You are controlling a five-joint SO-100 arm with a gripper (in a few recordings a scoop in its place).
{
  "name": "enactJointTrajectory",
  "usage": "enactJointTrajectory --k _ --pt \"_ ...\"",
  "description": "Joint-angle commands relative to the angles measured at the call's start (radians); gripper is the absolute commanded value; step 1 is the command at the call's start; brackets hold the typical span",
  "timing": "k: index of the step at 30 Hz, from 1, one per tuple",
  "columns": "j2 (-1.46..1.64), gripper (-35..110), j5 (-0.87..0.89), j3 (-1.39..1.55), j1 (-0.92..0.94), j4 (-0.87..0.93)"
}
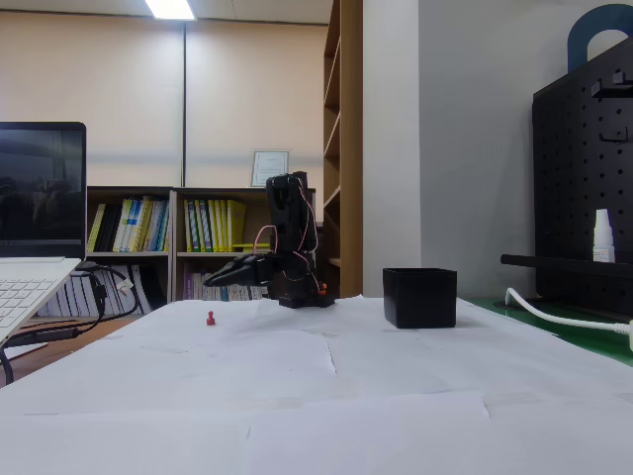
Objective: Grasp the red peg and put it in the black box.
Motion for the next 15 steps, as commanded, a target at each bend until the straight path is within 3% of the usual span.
enactJointTrajectory --k 1,6,15 --pt "0.017 0 -0.009 0.025 0.060 0.020" --pt "0.021 0 0.006 0.026 0.115 0.107" --pt "0.023 0 0.052 0.025 0.048 0.150"
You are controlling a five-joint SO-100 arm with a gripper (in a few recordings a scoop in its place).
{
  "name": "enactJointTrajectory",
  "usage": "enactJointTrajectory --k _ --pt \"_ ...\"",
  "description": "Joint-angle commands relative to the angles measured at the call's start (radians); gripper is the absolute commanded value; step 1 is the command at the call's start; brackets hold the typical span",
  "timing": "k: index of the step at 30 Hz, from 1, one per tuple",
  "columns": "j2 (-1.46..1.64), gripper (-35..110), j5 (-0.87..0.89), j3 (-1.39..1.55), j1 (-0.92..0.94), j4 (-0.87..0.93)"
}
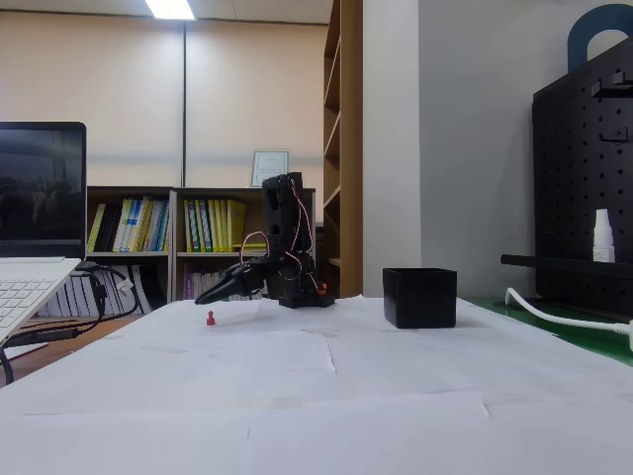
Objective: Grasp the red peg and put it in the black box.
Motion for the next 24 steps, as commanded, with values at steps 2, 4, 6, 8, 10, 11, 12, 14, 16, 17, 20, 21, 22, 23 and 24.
enactJointTrajectory --k 2,4,6,8,10,11,12,14,16,17,20,21,22,23,24 --pt "0.008 3 -0.023 0.025 -0.009 -0.018" --pt "0.008 13 -0.002 0.025 0.000 -0.035" --pt "0.009 22 -0.041 0.026 0.009 -0.015" --pt "0.008 26 -0.067 0.025 0.025 0.009" --pt "0.008 32 -0.092 0.023 0.043 0.023" --pt "0.003 34 -0.095 0.021 0.049 0.023" --pt "-0.002 35 -0.098 0.020 0.054 0.026" --pt "-0.003 36 -0.106 0.020 0.061 0.035" --pt "-0.003 36 -0.112 0.023 0.064 0.048" --pt "-0.002 36 -0.114 0.025 0.064 0.051" --pt "0.002 36 -0.126 0.031 0.071 0.057" --pt "0.012 36 -0.126 0.048 0.072 0.066" --pt "0.028 36 -0.124 0.069 0.072 0.081" --pt "0.057 36 -0.121 0.100 0.071 0.091" --pt "0.095 36 -0.120 0.129 0.071 0.091"
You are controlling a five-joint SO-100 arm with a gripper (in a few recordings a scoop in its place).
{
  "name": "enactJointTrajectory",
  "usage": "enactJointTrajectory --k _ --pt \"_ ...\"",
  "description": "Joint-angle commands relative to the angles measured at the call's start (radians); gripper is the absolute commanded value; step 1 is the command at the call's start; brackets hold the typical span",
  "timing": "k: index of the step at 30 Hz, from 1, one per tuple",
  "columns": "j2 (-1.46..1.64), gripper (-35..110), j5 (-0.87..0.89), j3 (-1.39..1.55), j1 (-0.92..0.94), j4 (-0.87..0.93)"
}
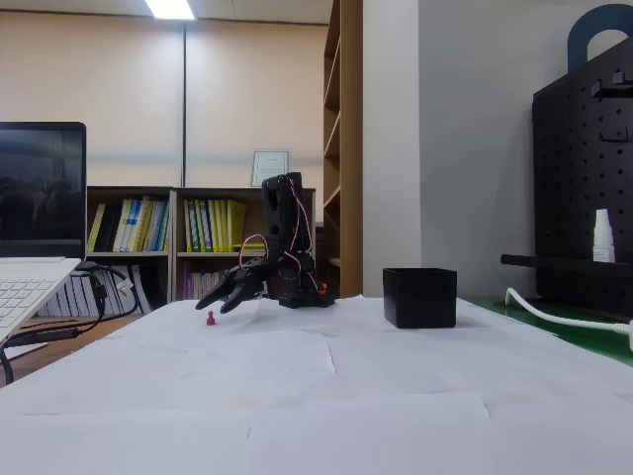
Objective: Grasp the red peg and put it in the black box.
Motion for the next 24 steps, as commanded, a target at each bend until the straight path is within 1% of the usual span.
enactJointTrajectory --k 1,6,10,16,24 --pt "0.098 36 -0.011 0.129 0.020 -0.011" --pt "0.202 36 0.009 0.212 0.020 -0.063" --pt "0.351 36 0.009 0.296 0.017 -0.179" --pt "0.443 36 0.005 0.391 0.003 -0.219" --pt "0.456 36 0.006 0.400 0.003 -0.241"
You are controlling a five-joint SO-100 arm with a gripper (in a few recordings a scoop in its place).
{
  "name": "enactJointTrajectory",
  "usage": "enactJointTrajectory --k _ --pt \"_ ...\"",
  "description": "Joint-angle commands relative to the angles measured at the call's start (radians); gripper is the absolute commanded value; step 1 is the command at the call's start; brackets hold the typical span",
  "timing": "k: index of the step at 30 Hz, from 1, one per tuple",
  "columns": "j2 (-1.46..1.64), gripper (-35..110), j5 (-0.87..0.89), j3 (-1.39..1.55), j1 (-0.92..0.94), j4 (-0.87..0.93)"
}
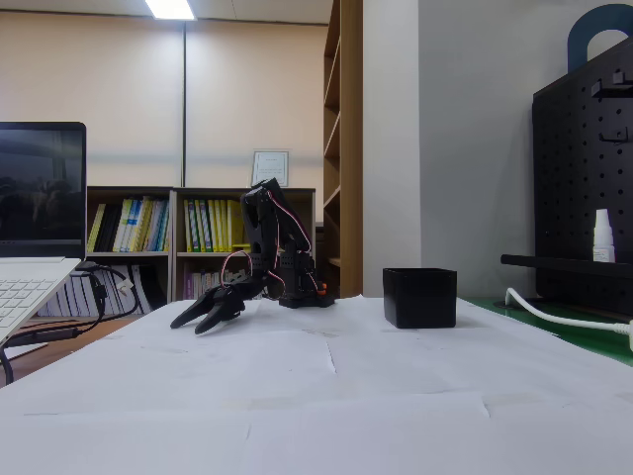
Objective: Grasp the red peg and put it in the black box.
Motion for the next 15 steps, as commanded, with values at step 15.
enactJointTrajectory --k 15 --pt "0.046 36 0.002 0.222 -0.003 0.075"
